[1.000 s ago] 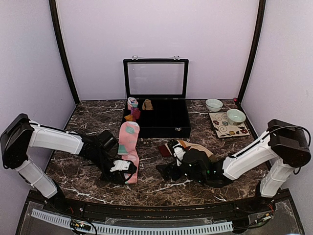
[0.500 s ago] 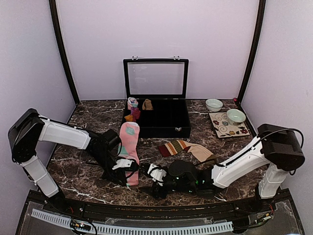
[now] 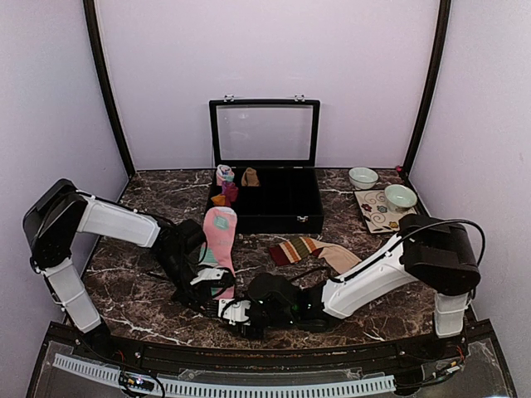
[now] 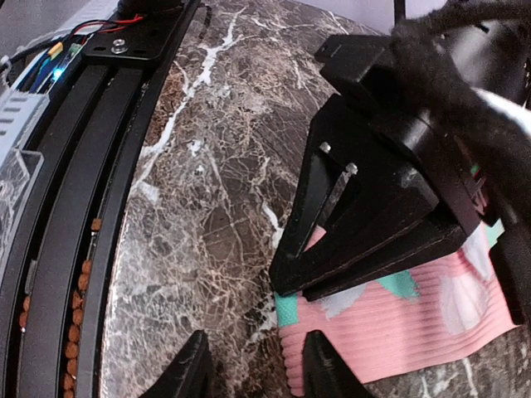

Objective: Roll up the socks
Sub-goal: Roll the sock at the center of the board.

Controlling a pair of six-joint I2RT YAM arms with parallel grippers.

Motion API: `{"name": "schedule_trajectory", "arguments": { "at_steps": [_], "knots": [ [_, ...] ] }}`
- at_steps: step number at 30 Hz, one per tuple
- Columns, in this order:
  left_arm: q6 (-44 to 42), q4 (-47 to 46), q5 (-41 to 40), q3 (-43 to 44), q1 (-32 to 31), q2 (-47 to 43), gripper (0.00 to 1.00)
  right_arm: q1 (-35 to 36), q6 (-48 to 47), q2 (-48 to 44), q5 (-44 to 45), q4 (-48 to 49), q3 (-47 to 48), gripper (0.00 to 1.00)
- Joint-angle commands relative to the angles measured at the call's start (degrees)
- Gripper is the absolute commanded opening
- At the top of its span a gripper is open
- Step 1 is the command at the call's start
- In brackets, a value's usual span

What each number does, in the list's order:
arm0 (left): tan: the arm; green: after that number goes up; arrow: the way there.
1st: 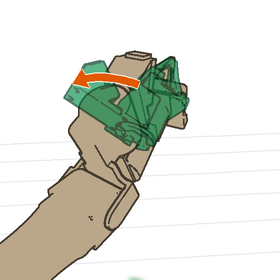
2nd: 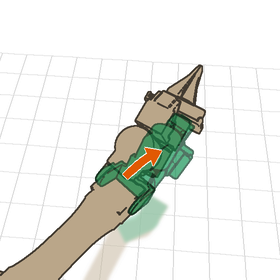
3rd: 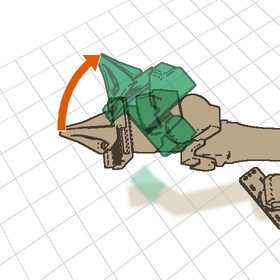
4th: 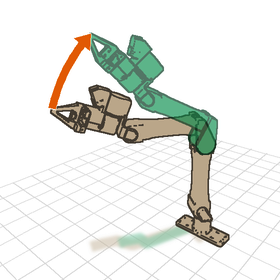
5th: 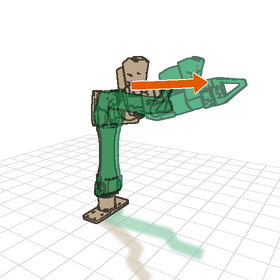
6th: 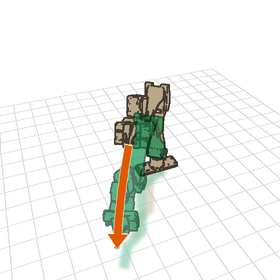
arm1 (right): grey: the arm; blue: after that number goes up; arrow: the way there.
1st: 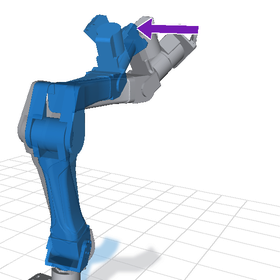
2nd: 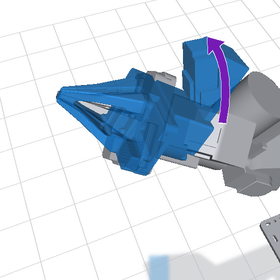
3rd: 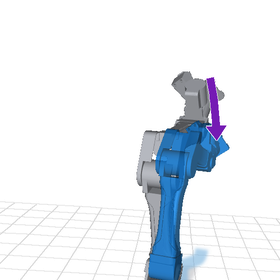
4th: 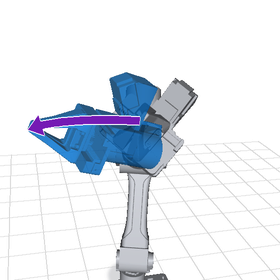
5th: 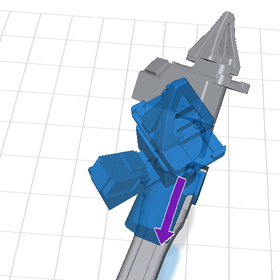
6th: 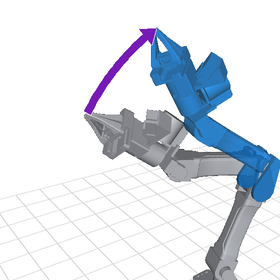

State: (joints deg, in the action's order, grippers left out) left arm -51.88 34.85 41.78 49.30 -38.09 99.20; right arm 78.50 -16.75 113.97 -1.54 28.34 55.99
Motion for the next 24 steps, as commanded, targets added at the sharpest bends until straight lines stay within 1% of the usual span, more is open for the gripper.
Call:
{"name": "schedule_trajectory", "arguments": {
  "at_steps": [1,5,14,20,24],
  "knots": [
    [-1.0,4.2,-0.2,1.2,0.3,1.7,0.14,-0.4,-4.0,2.5,-1.9,-1.6,3.2,0.35],
    [-2.3,5.8,0.1,2.0,0.4,2.5,0.15,-0.8,-4.8,3.8,-1.1,-0.4,3.7,0.35],
    [-3.2,6.8,-0.3,2.9,0.5,3.8,0.15,-0.8,-5.5,6.9,-0.7,-1.2,6.5,0.35],
    [-4.0,7.1,-0.9,2.6,0.5,3.4,0.15,-0.7,-6.8,6.8,1.6,-1.7,6.1,0.34],
    [-3.8,6.8,-1.5,2.6,0.5,3.8,0.15,0.0,-8.9,5.2,3.3,-3.0,6.6,0.36]
  ]
}}
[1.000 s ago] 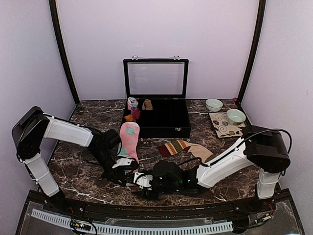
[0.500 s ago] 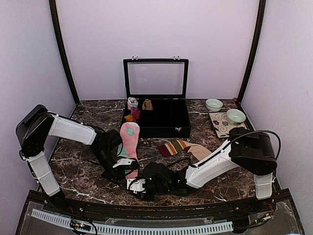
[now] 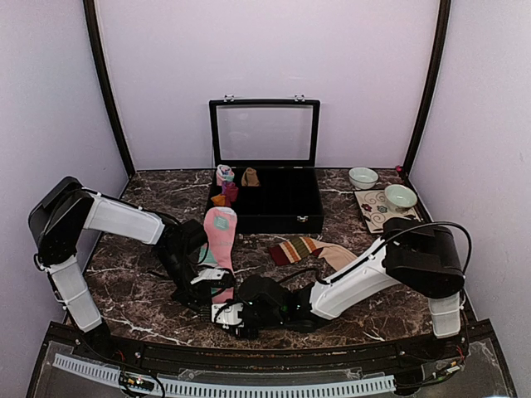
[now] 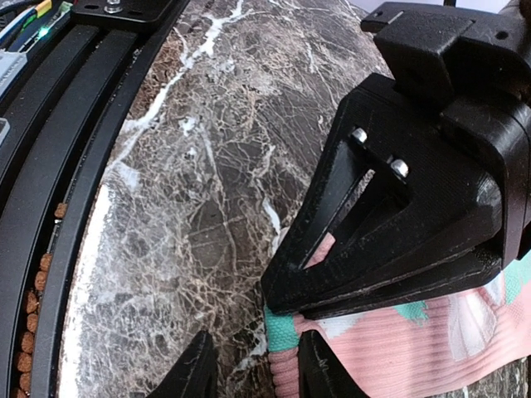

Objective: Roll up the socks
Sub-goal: Roll the sock at the center of the board.

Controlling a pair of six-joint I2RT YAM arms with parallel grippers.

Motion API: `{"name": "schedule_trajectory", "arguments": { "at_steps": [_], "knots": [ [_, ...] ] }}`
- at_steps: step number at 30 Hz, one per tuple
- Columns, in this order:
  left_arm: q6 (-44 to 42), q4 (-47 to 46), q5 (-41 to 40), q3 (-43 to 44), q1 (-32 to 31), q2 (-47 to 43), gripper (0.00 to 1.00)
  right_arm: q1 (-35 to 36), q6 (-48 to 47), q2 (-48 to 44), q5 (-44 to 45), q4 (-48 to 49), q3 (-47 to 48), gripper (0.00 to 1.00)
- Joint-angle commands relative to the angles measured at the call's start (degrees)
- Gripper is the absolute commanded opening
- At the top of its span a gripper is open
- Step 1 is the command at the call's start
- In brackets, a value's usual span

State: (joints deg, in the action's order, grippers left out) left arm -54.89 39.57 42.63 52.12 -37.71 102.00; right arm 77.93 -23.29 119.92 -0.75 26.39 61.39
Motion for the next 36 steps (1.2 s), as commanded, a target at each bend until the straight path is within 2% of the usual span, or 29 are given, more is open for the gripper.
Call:
{"name": "schedule_trajectory", "arguments": {
  "at_steps": [1,18,25,36],
  "knots": [
    [-0.7,2.0,-2.5,-0.2,0.1,1.0,0.15,0.9,-2.9,-1.3,2.8,-1.4,1.4,0.37],
    [-1.1,2.0,-3.5,-0.7,0.2,0.3,0.15,1.2,-6.8,0.9,3.1,-2.9,4.3,0.38],
    [-1.1,2.0,-3.8,-0.6,0.1,0.0,0.15,0.0,-4.8,1.0,2.0,-2.6,0.9,0.37],
    [-0.6,1.1,-4.1,-1.5,0.4,-1.8,0.2,-0.1,0.6,3.3,1.5,-0.9,-2.2,0.22]
  ]
}}
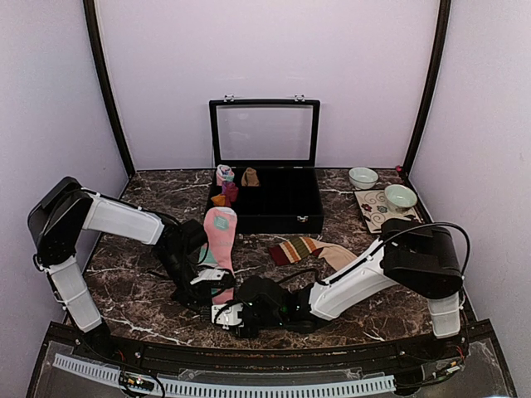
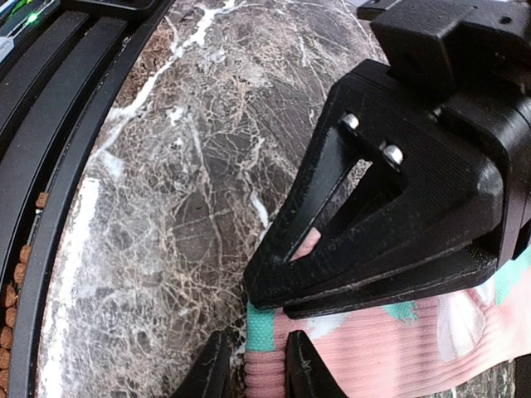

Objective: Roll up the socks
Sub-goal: Roll the sock at the center of the board.

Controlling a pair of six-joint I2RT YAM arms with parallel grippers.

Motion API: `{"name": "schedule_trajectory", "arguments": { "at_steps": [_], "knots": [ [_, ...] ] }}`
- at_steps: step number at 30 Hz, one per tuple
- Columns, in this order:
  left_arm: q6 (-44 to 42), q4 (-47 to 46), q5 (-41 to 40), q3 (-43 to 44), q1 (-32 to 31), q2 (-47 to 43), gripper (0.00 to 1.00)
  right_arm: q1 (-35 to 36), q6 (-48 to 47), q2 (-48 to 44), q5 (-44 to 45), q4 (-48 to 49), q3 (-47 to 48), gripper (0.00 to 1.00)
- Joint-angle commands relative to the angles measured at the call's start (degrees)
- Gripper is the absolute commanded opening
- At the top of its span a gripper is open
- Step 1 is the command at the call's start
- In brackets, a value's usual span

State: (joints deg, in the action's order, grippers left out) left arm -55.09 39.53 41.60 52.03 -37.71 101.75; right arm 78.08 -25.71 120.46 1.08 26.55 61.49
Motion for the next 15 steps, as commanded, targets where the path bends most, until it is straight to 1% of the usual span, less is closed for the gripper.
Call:
{"name": "schedule_trajectory", "arguments": {
  "at_steps": [1,2,4,5,6,7,8,9,13,15],
  "knots": [
    [-0.4,1.1,-2.9,-1.6,0.6,-1.9,0.21,-0.3,3.5,2.9,-0.3,-1.1,-2.5,0.2],
    [-0.1,0.8,-2.8,-1.8,0.9,-2.4,0.23,-0.3,4.1,3.1,-0.2,-1.2,-2.6,0.17],
    [0.6,-0.1,-2.1,-2.3,2.0,-3.8,0.3,-0.4,5.5,3.1,-0.2,-1.2,-2.9,0.11],
    [1.2,-0.6,-1.5,-2.6,3.5,-4.6,0.36,-0.4,6.1,3.1,-0.2,-1.4,-3.0,0.08],
    [1.4,-1.1,-0.9,-2.8,4.9,-5.4,0.46,-0.5,7.0,3.1,-0.5,-1.6,-3.2,0.05],
    [1.7,-1.5,-0.5,-3.0,6.0,-6.3,0.49,-0.6,7.8,3.1,-0.7,-1.9,-3.2,0.03],
    [1.9,-1.9,-0.3,-3.4,7.0,-7.2,0.5,-0.6,8.7,3.3,-1.0,-2.5,-3.0,0.0],
    [1.9,-2.3,-0.2,-3.8,7.9,-8.3,0.51,-0.7,9.4,3.4,-1.4,-3.2,-2.8,0.0],
    [1.8,-4.4,-1.6,-6.7,9.7,-13.6,0.52,-1.2,13.2,2.9,-3.8,-4.4,-2.8,0.0],
    [1.3,-4.6,-2.4,-8.0,9.7,-16.3,0.51,-2.1,16.0,2.5,-6.6,-5.9,-2.3,0.0]
  ]
}}
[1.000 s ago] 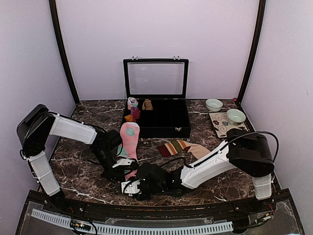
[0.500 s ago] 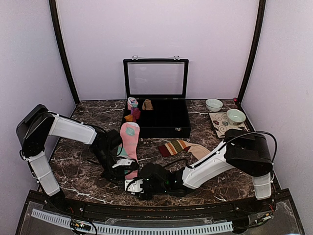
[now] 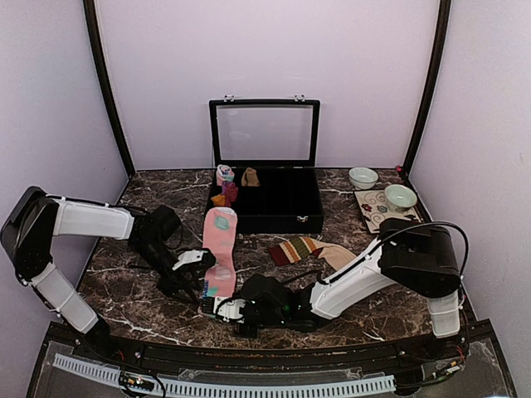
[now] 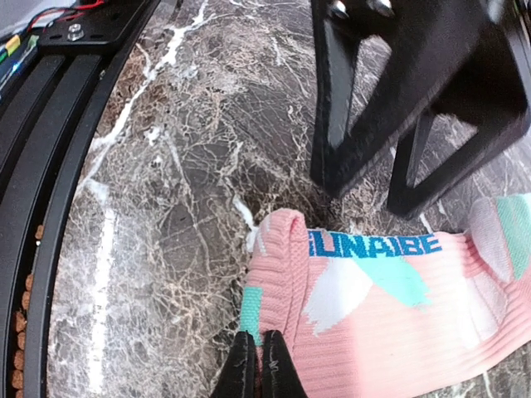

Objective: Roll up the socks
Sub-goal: Roll the sock at the center of the board.

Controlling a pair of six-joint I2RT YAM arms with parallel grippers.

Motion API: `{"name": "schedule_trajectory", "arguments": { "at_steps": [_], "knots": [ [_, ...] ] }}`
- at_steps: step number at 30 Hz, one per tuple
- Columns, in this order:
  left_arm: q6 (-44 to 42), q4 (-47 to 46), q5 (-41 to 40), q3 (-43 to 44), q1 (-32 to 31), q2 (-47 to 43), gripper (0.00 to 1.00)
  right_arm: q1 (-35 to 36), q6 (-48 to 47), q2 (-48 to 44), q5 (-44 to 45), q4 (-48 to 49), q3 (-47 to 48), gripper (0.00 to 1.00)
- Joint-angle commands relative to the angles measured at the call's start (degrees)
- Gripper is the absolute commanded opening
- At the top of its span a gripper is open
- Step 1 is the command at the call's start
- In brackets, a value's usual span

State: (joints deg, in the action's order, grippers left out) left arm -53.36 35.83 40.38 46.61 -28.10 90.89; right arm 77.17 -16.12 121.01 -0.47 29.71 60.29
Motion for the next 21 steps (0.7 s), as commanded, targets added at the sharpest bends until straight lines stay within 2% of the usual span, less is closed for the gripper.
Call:
{"name": "schedule_trajectory", "arguments": {
  "at_steps": [1,6,12,21],
  "knots": [
    [-0.6,-0.8,-1.5,-2.9,0.1,-6.7,0.51,-1.9,8.4,2.0,-6.8,-10.1,-0.5,0.0],
    [-3.4,0.7,-1.4,-4.9,0.1,-12.4,0.5,-5.6,17.0,3.5,-16.6,-14.9,1.3,0.0],
    [-5.3,-0.9,-1.1,-9.4,-0.6,-15.3,0.49,-9.9,28.2,6.9,-26.5,-19.7,4.6,0.0],
    [-1.7,-8.2,-6.5,-9.2,-11.1,-12.8,0.47,-14.5,41.1,9.3,-33.4,-20.3,4.2,0.0]
  ]
}}
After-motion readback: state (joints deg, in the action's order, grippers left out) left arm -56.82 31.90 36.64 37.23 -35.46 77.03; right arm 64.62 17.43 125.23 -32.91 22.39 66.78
